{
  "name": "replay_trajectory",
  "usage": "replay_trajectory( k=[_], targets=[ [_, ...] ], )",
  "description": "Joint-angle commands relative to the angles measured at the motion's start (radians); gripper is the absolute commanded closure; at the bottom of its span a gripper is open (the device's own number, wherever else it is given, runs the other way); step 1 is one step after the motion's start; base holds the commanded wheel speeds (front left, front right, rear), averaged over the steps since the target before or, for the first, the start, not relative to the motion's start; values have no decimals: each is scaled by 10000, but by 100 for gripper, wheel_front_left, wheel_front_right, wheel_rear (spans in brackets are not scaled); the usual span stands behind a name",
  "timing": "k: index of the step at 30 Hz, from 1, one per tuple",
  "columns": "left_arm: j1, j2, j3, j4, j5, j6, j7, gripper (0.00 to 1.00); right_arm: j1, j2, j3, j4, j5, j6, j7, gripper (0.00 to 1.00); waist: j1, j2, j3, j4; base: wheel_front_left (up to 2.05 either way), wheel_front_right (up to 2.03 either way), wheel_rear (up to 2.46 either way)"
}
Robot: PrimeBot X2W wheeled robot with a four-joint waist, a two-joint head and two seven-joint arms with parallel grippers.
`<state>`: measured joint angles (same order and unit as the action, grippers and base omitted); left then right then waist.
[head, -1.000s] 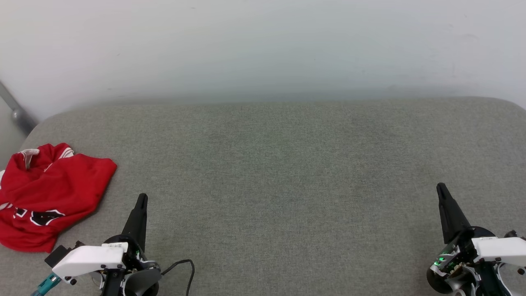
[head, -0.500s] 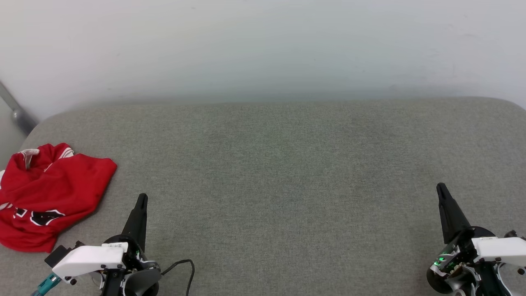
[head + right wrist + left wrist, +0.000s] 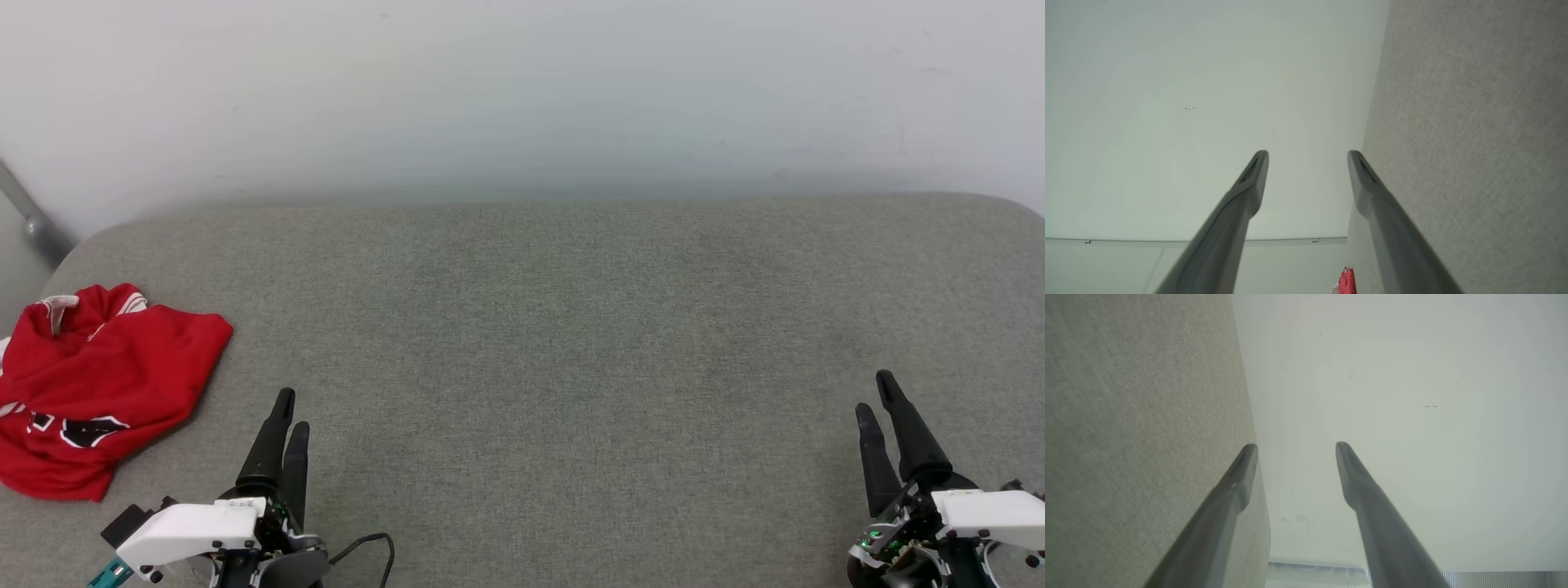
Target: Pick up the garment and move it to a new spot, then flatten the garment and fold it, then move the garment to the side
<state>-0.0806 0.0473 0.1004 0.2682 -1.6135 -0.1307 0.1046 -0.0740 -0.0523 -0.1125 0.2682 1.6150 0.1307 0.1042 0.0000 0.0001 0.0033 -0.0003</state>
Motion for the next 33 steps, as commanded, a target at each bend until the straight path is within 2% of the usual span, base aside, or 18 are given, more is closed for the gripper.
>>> replay_trajectory(
  k=[1, 8, 16, 33],
  targets=[
    [-220, 15, -129, -265, 4, -6, -129, 0, -144, -1, 47, -259, -125, 2, -123, 0, 0, -1, 0, -2, 0, 0, 0],
    [-240, 17, -392, -558, 8, -5, -499, 0, -48, -67, 261, -429, -454, 2, -464, 0, 0, -1, -5, 2, 0, 0, 0],
    [-230, 82, -752, -871, 966, -5, -864, 0, -3, -229, 483, -678, -1144, 2, -856, 0, 0, -1, -21, 8, 0, 0, 0],
    [-143, 87, -1120, -1430, 4535, -5, -1533, 0, 85, -445, 640, -1302, -5345, 1, -1424, 0, 0, -1, -67, 13, 0, 0, 0]
  ],
)
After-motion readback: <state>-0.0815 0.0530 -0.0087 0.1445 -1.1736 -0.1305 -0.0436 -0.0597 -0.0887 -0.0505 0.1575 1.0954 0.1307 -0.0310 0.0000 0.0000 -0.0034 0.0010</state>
